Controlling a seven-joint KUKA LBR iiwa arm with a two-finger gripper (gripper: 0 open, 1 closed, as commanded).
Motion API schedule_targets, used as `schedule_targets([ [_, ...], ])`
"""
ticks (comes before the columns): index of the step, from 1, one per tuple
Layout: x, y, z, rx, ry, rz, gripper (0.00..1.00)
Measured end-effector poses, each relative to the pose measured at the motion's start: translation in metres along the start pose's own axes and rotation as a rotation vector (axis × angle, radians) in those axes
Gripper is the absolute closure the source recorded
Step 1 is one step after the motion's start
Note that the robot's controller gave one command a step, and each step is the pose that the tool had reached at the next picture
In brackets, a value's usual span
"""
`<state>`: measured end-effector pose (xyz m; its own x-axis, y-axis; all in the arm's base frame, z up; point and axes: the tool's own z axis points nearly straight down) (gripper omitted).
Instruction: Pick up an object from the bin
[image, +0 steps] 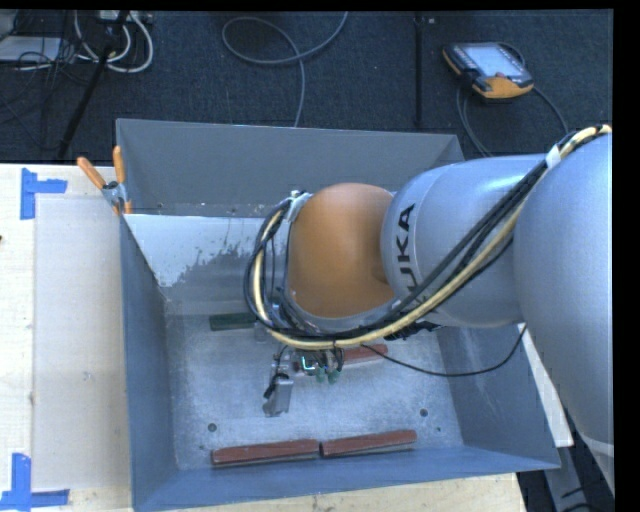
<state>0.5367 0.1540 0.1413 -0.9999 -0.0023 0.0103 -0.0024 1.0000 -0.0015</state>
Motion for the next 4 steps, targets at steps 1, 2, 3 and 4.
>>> schedule_targets([
  [1, -0.002, -0.001, -0.004, -0.001, -0.008, 0.004, 0.0],
  [2, 0.052, -0.024, 0.057, -0.001, -0.011, -0.076, 0.0],
  [3, 0.065, -0.065, 0.048, -0.002, -0.016, -0.115, 0.0],
  [4, 0.065, -0.005, 0.042, -0.001, -0.012, -0.13, 0.0],
])
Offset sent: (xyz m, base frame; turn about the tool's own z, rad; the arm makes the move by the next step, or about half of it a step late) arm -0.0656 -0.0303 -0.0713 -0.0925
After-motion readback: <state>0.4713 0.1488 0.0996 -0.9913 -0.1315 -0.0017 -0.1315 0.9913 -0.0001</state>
